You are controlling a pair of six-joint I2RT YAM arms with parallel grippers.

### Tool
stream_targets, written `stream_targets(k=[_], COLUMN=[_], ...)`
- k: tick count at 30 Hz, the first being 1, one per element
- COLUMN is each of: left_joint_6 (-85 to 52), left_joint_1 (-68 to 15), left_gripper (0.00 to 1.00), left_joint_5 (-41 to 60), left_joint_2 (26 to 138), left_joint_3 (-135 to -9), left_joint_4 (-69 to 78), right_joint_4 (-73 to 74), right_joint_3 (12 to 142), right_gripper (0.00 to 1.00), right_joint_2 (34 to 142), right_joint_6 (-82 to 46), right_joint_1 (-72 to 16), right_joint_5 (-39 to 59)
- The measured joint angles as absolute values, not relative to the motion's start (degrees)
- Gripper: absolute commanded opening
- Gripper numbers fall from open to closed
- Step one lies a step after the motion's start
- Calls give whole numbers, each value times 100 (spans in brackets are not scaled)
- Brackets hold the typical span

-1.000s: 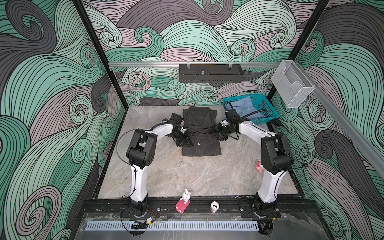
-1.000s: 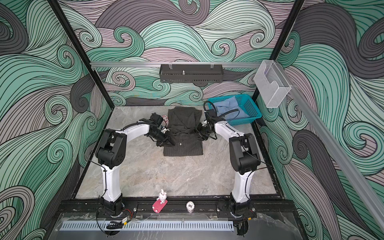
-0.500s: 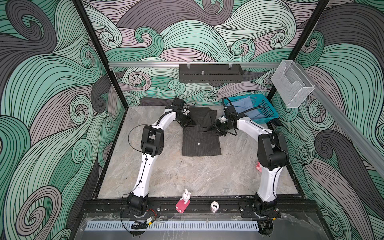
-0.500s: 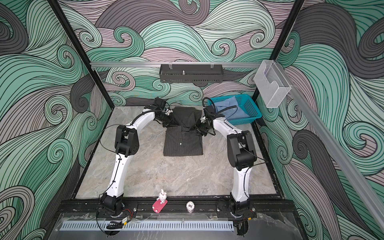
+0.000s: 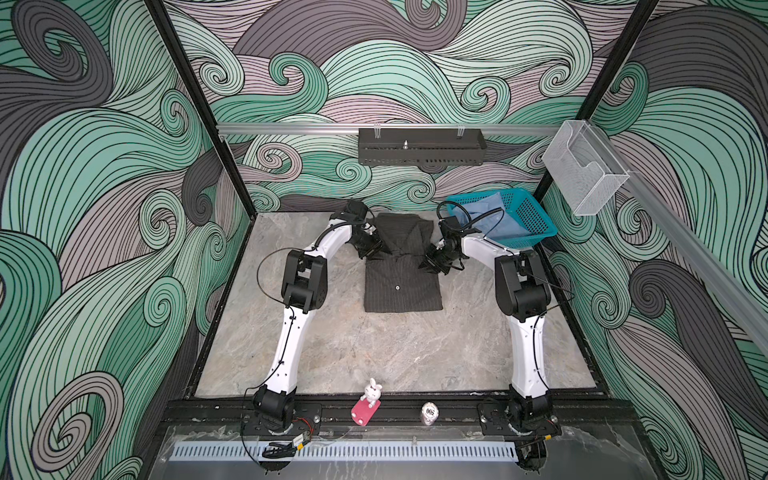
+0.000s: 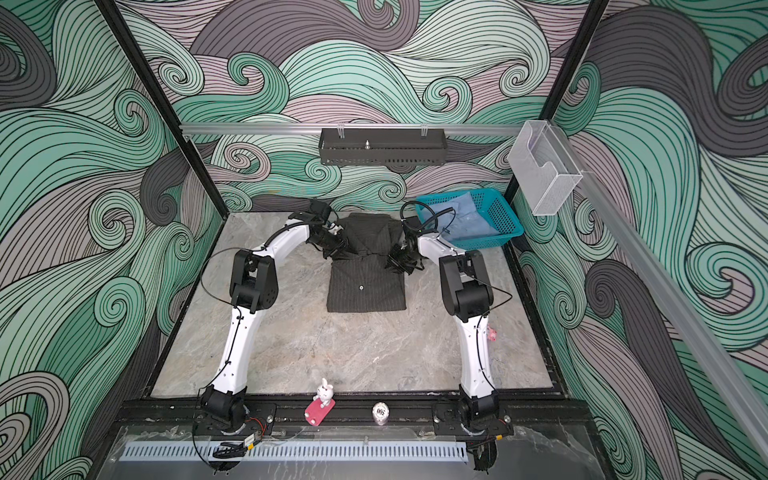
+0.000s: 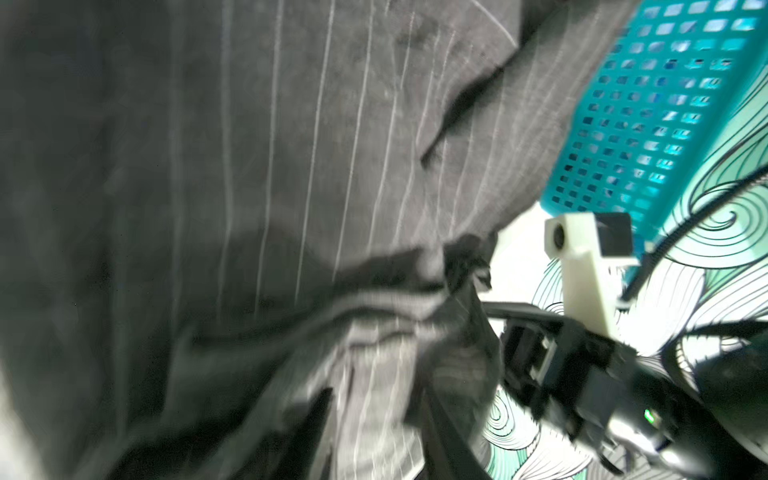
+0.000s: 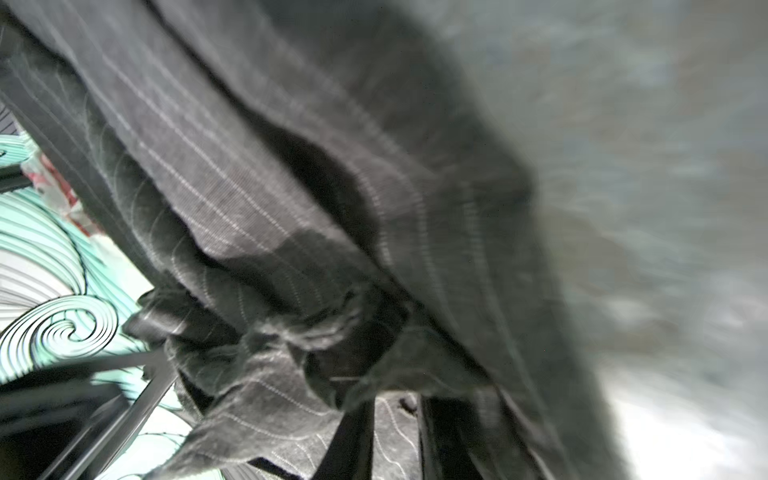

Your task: Fold and stack the long sleeve shirts

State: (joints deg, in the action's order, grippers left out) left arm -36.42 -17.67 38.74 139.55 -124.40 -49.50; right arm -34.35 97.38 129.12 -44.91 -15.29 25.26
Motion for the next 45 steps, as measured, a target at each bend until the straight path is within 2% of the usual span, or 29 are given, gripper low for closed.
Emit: stream_targets(k=[5, 8, 11, 14, 18, 23, 26, 29, 38, 45], left_joint_6=[-3575, -3623, -3852, -4167, -4458, -4545, -4436, -4215, -3264, -2801], left_joint_1=[-1756, -1857, -2178, -2609, -3024, -3052, -2950, -2744, -1691, -1164], left_gripper=[47, 47, 47, 47, 47, 46, 44, 44, 47, 51], left_joint_5=[3741, 3686, 3664, 3671, 3671, 3669, 3697, 3712, 3271, 2705], left_joint_2=[12228, 11203, 10698, 10877, 11509, 11966, 11990, 11983, 11566, 11080], left_joint_3=[-10750, -9660, -8777, -8261, -8049, -8040, -8047, -7994, -7655, -7496], left_joint_4=[-4746, -4440, -3968, -3507, -3118, -2976, -3070, -3245, -4324, -4989], right_joint_4=[-3710, -3940, -4174, -4215, -4300, -4731, -4936, -5035, -4910, -4716], right_joint_3=[9585, 9607, 9974, 10514, 11231, 11885, 12016, 11660, 9212, 7972], right_gripper=[41, 44, 42, 42, 41, 42, 41, 41, 40, 46], right_joint_2=[12597, 12199, 11998, 12125, 12798, 13843, 13933, 13749, 12357, 11375], right_joint_6=[-4226, -3913, -3548, -3179, -2709, -2309, -2196, -2158, -2418, -2775], right_joint_1=[-1522, -1559, -1649, -1721, -1813, -1881, -1898, -1914, -2359, -3017], right_joint_5=[2196, 1942, 1669, 1428, 1205, 1033, 1015, 1024, 1457, 1656])
